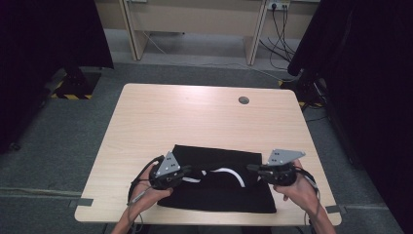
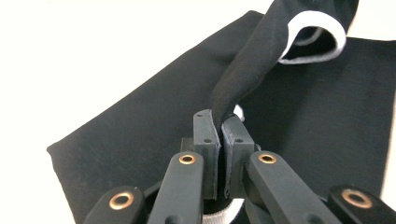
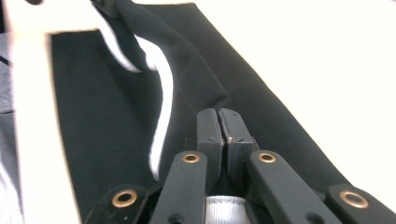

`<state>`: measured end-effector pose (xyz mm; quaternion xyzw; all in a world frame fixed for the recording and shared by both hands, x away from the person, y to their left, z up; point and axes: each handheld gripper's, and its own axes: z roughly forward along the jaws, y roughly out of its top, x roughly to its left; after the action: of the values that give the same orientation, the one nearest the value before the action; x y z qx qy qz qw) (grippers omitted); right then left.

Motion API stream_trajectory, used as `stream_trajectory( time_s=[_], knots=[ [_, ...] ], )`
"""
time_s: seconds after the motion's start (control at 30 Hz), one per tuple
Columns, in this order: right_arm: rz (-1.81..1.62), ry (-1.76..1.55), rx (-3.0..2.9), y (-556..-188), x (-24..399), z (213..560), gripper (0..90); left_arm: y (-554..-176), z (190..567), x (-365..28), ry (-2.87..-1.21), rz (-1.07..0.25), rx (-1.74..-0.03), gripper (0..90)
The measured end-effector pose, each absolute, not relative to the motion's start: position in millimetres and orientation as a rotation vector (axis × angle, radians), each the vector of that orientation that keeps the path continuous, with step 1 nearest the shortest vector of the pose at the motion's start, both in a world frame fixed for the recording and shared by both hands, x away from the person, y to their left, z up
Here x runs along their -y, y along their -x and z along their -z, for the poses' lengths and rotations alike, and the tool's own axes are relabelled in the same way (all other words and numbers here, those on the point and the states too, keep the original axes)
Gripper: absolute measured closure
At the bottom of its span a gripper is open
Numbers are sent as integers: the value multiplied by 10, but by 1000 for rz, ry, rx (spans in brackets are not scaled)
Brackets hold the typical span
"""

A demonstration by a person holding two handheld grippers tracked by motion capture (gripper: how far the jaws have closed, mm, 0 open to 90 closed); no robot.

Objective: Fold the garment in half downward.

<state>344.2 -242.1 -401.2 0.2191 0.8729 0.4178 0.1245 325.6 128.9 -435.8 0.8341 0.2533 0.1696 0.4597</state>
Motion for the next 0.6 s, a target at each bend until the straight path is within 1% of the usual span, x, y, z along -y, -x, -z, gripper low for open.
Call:
stream_trajectory(
  time_s=[0.1, 0.2, 0.23, 0.27, 0.33, 0.4, 0.43, 0.5, 0.6],
  knots=[
    [-1211, -579, -2551, -3202, 2436, 4007, 880, -3089, 4396, -1342, -2078, -389, -593, 836],
    [-1201, -565, -2577, -3014, 2437, 4123, 875, -2928, 4494, -1374, -2105, -370, -583, 807],
    [-1204, -571, -2588, -2974, 2443, 4164, 861, -2882, 4524, -1385, -2105, -356, -581, 793],
    [-1211, -583, -2598, -2944, 2450, 4200, 816, -2843, 4546, -1397, -2095, -335, -580, 761],
    [-1227, -650, -2610, -2908, 2470, 4246, 697, -2794, 4560, -1421, -2061, -282, -592, 644],
    [-1240, -692, -2595, -2908, 2502, 4244, 629, -2764, 4529, -1430, -2043, -255, -582, 577],
    [-1254, -707, -2579, -2918, 2522, 4226, 609, -2755, 4501, -1431, -2033, -240, -570, 548],
    [-1294, -737, -2551, -2950, 2560, 4183, 583, -2749, 4438, -1420, -2015, -244, -547, 540],
    [-1297, -762, -2531, -3019, 2579, 4157, 575, -2816, 4373, -1389, -1971, -261, -574, 482]
  ],
)
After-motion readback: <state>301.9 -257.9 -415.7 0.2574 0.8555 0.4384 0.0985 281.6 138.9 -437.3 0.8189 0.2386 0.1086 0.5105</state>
